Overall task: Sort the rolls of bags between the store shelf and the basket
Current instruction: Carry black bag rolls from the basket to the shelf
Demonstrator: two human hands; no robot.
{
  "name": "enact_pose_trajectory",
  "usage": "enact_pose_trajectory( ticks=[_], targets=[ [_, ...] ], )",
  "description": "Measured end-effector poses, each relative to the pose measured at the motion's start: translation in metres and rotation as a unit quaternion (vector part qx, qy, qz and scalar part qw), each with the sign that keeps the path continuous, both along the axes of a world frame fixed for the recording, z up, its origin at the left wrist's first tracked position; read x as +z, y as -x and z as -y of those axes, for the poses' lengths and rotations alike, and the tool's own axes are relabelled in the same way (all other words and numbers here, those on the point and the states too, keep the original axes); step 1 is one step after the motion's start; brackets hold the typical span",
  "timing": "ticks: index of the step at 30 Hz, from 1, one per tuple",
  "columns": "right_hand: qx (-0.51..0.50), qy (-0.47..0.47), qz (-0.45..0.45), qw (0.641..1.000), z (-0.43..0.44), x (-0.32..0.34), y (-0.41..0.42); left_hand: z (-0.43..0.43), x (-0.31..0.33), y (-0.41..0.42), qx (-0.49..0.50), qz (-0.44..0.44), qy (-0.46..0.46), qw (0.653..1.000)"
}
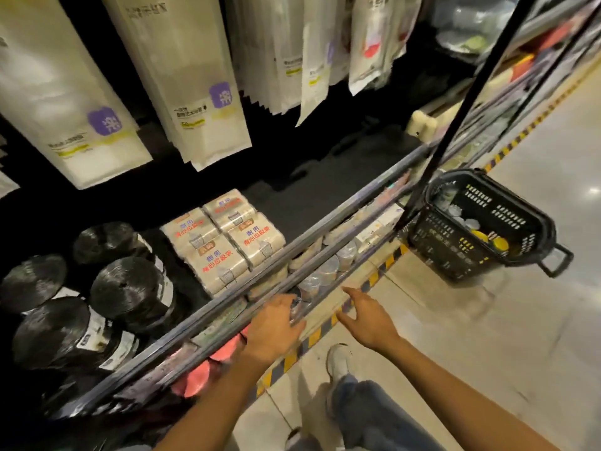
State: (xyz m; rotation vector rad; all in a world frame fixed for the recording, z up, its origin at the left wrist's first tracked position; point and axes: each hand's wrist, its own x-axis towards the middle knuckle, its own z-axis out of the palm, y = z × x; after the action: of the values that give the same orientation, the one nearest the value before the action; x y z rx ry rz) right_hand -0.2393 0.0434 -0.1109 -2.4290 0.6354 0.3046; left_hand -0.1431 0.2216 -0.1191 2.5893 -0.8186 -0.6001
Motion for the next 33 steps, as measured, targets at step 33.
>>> enact_pose_trajectory(
  ticks=[33],
  targets=[
    [-0.287,0.0,0.003,0.958,0.452,-0.003,0.074,0.556,0.023,-0.013,-0.309,0.033,-0.049,0.949]
  ],
)
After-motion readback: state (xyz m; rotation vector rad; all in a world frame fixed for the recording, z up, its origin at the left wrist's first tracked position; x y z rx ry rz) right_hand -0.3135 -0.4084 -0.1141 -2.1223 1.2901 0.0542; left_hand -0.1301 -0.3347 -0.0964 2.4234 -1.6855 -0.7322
